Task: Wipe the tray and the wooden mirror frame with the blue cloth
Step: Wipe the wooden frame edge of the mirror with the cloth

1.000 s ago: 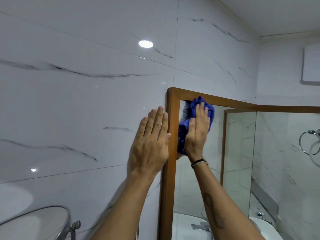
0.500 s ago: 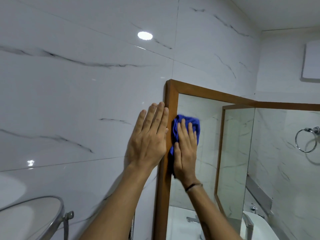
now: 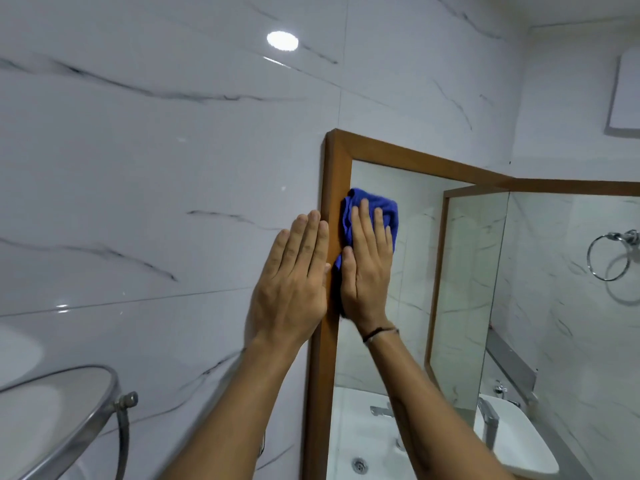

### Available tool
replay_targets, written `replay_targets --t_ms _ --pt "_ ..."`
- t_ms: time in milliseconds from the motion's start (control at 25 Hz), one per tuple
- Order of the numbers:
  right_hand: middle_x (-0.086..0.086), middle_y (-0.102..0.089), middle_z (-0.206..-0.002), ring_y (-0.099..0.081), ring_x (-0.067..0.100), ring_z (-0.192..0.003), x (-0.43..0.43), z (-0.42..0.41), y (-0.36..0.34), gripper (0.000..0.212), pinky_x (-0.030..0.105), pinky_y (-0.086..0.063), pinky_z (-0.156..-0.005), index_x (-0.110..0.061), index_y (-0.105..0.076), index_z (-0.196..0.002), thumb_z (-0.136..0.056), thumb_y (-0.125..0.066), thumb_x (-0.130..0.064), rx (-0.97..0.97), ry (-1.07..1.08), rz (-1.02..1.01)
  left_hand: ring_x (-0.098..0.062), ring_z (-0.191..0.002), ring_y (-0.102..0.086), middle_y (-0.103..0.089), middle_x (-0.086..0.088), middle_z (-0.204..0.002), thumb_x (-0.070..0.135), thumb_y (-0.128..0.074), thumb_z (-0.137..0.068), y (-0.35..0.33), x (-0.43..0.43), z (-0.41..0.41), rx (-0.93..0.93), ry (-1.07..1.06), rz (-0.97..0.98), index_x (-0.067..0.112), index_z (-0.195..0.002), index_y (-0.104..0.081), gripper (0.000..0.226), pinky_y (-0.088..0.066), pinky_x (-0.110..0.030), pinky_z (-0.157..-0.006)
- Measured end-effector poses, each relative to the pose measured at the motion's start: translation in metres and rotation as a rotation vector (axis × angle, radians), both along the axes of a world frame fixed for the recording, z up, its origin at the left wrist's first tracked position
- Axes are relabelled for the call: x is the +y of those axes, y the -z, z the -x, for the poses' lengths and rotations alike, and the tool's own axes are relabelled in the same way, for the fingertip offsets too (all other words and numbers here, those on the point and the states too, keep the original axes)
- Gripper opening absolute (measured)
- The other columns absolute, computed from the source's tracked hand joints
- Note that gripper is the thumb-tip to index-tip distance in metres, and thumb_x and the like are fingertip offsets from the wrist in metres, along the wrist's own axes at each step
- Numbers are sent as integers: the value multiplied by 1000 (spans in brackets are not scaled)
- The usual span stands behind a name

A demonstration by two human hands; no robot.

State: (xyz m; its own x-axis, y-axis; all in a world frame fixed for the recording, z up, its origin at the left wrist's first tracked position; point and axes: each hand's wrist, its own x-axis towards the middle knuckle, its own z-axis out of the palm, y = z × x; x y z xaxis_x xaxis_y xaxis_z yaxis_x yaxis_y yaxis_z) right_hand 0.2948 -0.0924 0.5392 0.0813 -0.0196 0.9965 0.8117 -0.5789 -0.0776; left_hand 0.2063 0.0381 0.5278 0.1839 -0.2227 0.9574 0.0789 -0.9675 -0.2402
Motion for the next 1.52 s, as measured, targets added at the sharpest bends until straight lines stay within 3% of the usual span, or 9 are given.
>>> replay_targets --t_ms 240,360,480,600,800,1040,1120,1360,1520 --pt "-1 -1 -191 2 24 -178 -11 33 215 63 66 -13 -133 -28 -4 -181 -122 -15 -46 224 65 168 -30 -173 -5 -5 -19 -186 30 -24 -123 32 -2 0 21 17 4 1 -177 -8 63 -13 -48 -141" --pt "-8 5 -190 5 20 -178 -24 16 146 63 54 -3 -144 -30 1 -181 -122 -16 -45 70 67 240 -30 -173 -13 -14 -18 -185 28 -33 -122 45 -9 0 30 53 28 -1 -175 -17 63 -16 -46 -141" --pt "-6 -1 -190 -1 24 -178 -13 -4 89 62 50 -1 -144 -26 -7 -180 -122 -17 -44 40 58 109 -29 -172 -17 -19 -18 -184 29 -31 -123 68 -14 -2 40 71 88 -1 -175 -21 61 -15 -45 -141" --pt "4 -10 -190 -8 32 -177 0 -2 141 62 53 -4 -143 -22 -14 -180 -122 -19 -43 115 38 38 -28 -172 -18 -21 -18 -184 28 -33 -122 86 -16 -2 38 47 108 -1 -174 -21 61 -13 -43 -141" --pt "-3 3 -191 4 24 -178 -9 36 257 64 67 -9 -139 -29 1 -181 -122 -15 -48 282 34 151 -29 -169 -26 -29 -18 -181 25 -33 -121 96 -18 2 12 74 127 -1 -173 -28 58 -17 -42 -140" --pt "-2 -3 -189 -3 27 -177 -12 -16 118 64 53 -2 -143 -21 -10 -180 -121 -21 -44 26 87 45 -32 -168 -29 -31 -21 -180 23 -35 -121 93 -19 -1 -12 102 143 -2 -172 -29 57 -20 -45 -139" --pt "-1 -4 -190 -6 28 -177 -3 -14 152 64 52 -3 -143 -20 -12 -180 -121 -22 -43 67 44 42 -31 -169 -28 -30 -20 -180 22 -36 -121 100 -18 -7 -16 92 156 -1 -172 -28 57 -16 -44 -140" --pt "2 13 -190 12 24 -177 -18 68 406 71 59 -7 -139 -21 9 -180 -122 -16 -53 416 100 359 -30 -169 -26 -34 -24 -178 18 -46 -117 161 -30 -2 57 123 211 -6 -170 -27 61 -10 -40 -141" --pt "2 8 -190 7 23 -177 -21 25 337 69 47 3 -144 -19 1 -181 -121 -13 -51 243 91 325 -23 -167 -16 -35 -23 -177 20 -45 -119 176 -25 -4 41 97 189 -8 -168 -27 59 -10 -39 -141"
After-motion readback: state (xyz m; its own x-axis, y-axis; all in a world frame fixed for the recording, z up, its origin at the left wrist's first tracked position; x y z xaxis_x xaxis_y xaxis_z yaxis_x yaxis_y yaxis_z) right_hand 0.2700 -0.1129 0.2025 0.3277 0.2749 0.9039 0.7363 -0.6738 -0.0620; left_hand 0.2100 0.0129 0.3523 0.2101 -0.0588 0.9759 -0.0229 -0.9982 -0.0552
